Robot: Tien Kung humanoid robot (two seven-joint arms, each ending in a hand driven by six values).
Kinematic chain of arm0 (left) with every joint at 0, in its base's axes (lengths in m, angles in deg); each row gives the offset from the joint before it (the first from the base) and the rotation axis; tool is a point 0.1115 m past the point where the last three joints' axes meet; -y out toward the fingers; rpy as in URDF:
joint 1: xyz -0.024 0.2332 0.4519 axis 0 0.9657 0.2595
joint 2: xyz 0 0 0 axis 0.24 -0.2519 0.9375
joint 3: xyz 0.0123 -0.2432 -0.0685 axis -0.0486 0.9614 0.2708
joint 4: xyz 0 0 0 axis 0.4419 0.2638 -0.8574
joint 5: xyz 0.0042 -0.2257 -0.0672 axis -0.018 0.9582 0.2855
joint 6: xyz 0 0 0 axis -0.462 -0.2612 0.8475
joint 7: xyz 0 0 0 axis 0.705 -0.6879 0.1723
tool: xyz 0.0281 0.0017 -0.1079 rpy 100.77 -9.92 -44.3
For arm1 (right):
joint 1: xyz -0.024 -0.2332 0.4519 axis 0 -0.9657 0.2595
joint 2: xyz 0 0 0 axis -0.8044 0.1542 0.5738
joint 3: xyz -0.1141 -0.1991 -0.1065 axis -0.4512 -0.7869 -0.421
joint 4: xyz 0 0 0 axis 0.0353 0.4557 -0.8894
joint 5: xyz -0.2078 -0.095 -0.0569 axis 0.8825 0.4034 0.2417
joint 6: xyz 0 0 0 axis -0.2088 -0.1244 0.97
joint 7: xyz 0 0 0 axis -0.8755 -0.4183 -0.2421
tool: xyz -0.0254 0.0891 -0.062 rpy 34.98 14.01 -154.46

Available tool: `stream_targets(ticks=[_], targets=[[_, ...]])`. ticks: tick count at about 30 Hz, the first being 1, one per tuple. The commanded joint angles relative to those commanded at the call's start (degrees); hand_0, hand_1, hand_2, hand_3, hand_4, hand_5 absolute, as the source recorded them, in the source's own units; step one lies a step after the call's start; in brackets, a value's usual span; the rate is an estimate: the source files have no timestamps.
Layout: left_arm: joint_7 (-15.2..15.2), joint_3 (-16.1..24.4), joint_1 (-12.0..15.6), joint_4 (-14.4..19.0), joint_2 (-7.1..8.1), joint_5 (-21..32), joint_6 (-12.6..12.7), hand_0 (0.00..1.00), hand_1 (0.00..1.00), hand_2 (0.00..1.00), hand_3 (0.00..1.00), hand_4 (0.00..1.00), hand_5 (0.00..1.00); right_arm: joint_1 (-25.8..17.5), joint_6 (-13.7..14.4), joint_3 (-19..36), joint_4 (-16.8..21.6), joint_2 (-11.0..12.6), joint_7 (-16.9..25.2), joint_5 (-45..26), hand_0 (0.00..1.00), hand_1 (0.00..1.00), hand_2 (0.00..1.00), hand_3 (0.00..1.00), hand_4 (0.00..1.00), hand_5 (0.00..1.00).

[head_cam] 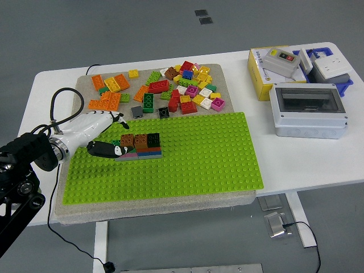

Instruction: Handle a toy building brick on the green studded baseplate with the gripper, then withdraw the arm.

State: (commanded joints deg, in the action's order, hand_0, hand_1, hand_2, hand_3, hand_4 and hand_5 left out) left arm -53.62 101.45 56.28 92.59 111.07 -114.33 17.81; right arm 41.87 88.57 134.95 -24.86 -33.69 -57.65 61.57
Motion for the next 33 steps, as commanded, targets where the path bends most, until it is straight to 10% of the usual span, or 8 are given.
stream_targets(ticks=[33], targets=[[0.27,-1.42,0.59,-2.4,-1.68,-0.24,-0.17,0.998,0.963,0.938,0.704,0.79,0.506,0.19,-0.18,-0.07,0.0,-0.22,0.12,-0.36,0.606,0.483,0.663,0.833,0.692,0.998]])
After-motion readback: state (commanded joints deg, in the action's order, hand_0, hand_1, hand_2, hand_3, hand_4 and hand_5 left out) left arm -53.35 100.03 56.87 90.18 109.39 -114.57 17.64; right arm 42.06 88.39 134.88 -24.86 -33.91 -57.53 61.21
